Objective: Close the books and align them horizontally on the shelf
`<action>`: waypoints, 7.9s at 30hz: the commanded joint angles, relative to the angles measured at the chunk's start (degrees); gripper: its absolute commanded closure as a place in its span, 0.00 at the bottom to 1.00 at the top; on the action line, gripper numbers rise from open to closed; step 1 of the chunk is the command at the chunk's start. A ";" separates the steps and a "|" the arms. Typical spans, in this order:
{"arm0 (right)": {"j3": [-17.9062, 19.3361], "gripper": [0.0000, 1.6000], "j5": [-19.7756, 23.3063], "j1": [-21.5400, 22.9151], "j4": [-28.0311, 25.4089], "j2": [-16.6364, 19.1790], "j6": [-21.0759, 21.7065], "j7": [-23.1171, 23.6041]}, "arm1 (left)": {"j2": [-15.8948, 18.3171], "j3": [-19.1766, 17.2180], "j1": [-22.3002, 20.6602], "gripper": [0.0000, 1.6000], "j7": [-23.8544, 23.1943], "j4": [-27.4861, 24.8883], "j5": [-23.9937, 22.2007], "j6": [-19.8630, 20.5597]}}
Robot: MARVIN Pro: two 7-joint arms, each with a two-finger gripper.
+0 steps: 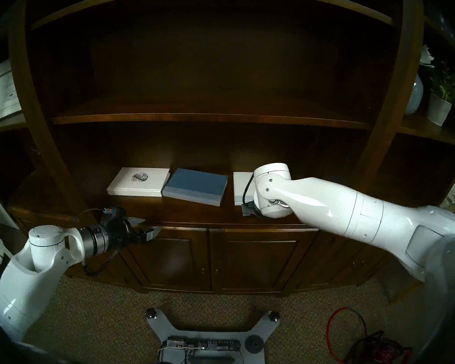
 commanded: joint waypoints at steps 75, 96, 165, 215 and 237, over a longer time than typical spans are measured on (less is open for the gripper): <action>-1.17 0.00 -15.99 5.95 20.96 -17.54 10.40 33.95 | -0.05 -0.69 -1.04 0.00 0.11 -1.34 0.02 -0.79; -9.24 0.00 -29.34 7.96 24.69 -25.27 8.87 20.09 | -0.06 -0.70 -1.03 0.00 0.12 -1.35 0.03 -0.81; -4.44 0.00 -15.12 2.22 -7.72 3.28 4.62 16.73 | 0.15 -0.36 -0.86 0.00 -0.07 -0.61 -0.06 -0.26; -1.31 0.00 -20.71 -0.63 -12.76 30.38 -11.66 28.22 | 0.21 -0.24 -0.97 0.00 -0.17 -0.09 -0.10 -0.24; -5.53 0.00 -24.59 -4.50 -13.57 35.33 -18.47 49.09 | 0.23 -0.20 -0.94 0.00 -0.17 -0.04 -0.10 -0.22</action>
